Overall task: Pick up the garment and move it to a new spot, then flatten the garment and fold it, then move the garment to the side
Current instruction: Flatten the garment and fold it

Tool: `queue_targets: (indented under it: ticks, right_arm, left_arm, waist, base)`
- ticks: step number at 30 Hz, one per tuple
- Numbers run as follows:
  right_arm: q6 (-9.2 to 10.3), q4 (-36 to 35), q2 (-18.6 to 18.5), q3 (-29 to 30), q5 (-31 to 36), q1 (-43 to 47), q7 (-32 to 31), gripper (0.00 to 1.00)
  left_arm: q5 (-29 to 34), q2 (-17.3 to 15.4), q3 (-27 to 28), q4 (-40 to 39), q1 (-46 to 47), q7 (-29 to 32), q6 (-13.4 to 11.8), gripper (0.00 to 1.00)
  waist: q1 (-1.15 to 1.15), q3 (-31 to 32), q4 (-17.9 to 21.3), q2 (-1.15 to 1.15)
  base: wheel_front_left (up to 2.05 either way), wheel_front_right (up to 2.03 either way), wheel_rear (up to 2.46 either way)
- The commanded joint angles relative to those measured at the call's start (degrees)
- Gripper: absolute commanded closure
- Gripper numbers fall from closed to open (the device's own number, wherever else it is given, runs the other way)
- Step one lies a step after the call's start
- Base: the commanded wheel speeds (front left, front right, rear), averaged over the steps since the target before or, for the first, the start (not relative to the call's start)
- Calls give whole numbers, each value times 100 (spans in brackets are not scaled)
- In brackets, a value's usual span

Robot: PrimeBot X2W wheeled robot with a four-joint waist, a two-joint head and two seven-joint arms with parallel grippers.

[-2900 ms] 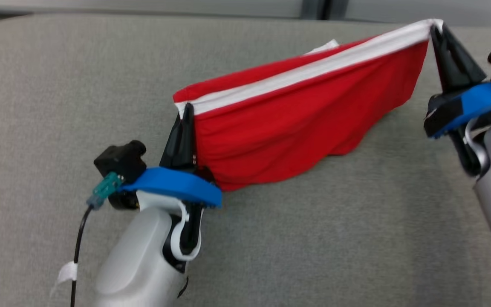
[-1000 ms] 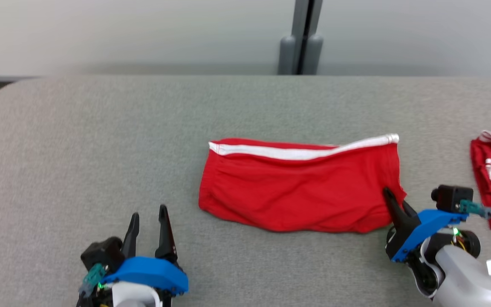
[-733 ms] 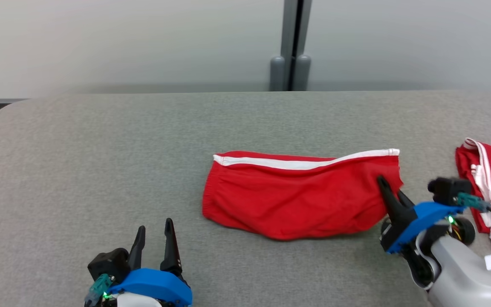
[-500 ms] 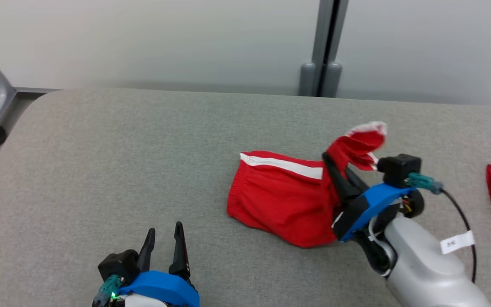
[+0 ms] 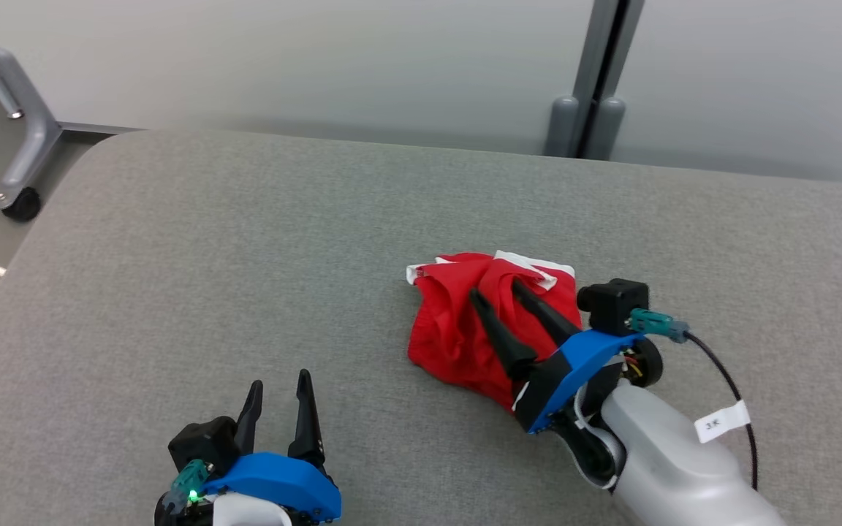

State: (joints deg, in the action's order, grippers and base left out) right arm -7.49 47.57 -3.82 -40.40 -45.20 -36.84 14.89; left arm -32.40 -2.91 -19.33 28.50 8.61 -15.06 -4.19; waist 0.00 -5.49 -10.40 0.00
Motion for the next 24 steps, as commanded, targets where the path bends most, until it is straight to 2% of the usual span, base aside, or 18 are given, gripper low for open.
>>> queue_targets:
  ticks: [1, 6, 8, 9, 12, 15, 18, 24]
  right_arm:
    - [-1, -84, -183, 196, 59, 141, 29, 0]
    - [-2, -457, -476, 898, 356, 523, 31, 0]
    - [-1, -616, -640, 1344, 694, 664, 32, 0]
    - [-1, -616, -640, 1344, 694, 664, 32, 0]
    - [-2, -849, -662, 2228, 1236, 1026, 31, 0]
    - [-2, -1153, -488, 3103, 1867, 1389, 31, 0]
    - [-1, -1402, -309, 3665, 2430, 1759, 29, 0]
    - [-1, -1617, -26, 4181, 3101, 2323, 29, 0]
  left_arm:
    - [51, 4, 101, -47, 37, -13, -41, 0]
    - [146, 1, 363, -150, 3, -13, -83, 0]
    - [245, 3, 463, -200, -4, -13, -105, 0]
    - [245, 3, 463, -200, -4, -13, -105, 0]
    - [421, 3, 540, -253, -33, -13, -130, 0]
    - [714, 0, 629, -304, -97, -13, -193, 0]
    - [967, -1, 724, -378, -158, -13, -249, 0]
    - [1362, -1, 858, -513, -464, -13, -245, 0]
  waist:
    - [0, 46, 197, 0]
    - [0, 57, 591, 0]
    - [0, 69, 711, 0]
    - [0, 69, 711, 0]
    - [0, 95, 839, 0]
    - [0, 141, 950, 0]
    - [0, 192, 1035, 0]
    - [0, 343, 1151, 0]
  base:
    - [0, 0, 0]
    - [0, 0, 0]
    - [0, 0, 0]
    - [0, 0, 0]
    - [0, 0, 0]
    - [0, 0, 0]
    - [0, 0, 0]
    - [0, 0, 0]
